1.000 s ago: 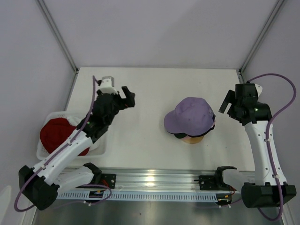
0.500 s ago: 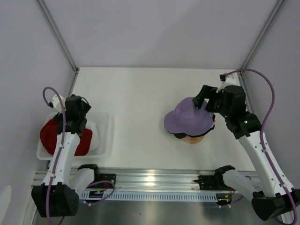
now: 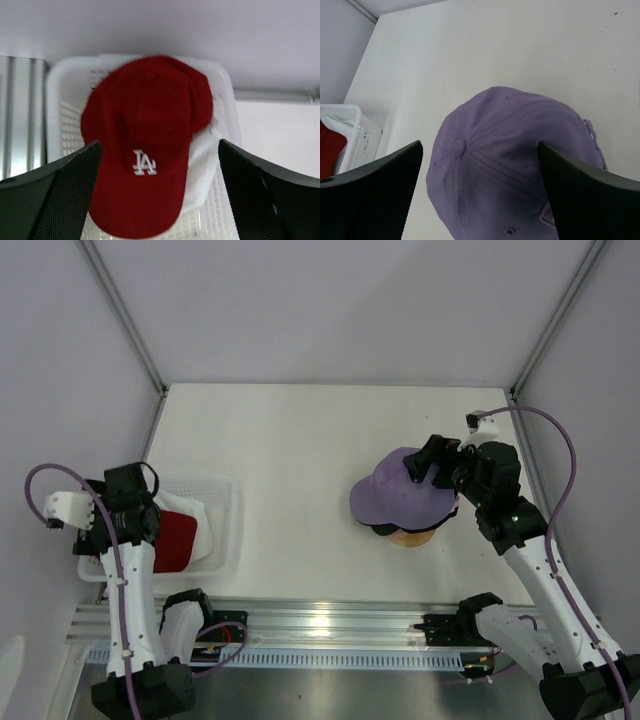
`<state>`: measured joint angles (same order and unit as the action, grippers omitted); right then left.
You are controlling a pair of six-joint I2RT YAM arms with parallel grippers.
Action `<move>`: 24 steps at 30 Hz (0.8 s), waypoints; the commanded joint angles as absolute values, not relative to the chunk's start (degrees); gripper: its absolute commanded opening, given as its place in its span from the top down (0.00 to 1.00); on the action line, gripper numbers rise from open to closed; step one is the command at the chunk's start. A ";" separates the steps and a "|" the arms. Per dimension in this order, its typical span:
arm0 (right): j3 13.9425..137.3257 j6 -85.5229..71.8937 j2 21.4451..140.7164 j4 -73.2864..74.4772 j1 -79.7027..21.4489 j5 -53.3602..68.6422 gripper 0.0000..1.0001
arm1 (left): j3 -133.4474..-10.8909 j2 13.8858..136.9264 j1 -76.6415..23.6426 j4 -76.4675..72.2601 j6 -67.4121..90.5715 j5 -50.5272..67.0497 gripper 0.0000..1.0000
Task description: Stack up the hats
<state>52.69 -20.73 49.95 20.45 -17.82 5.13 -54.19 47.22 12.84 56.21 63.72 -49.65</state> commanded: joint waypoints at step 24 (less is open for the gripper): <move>61.17 -19.86 56.16 18.46 -20.83 6.15 0.00 | -33.57 58.80 32.52 28.91 56.43 -31.02 0.61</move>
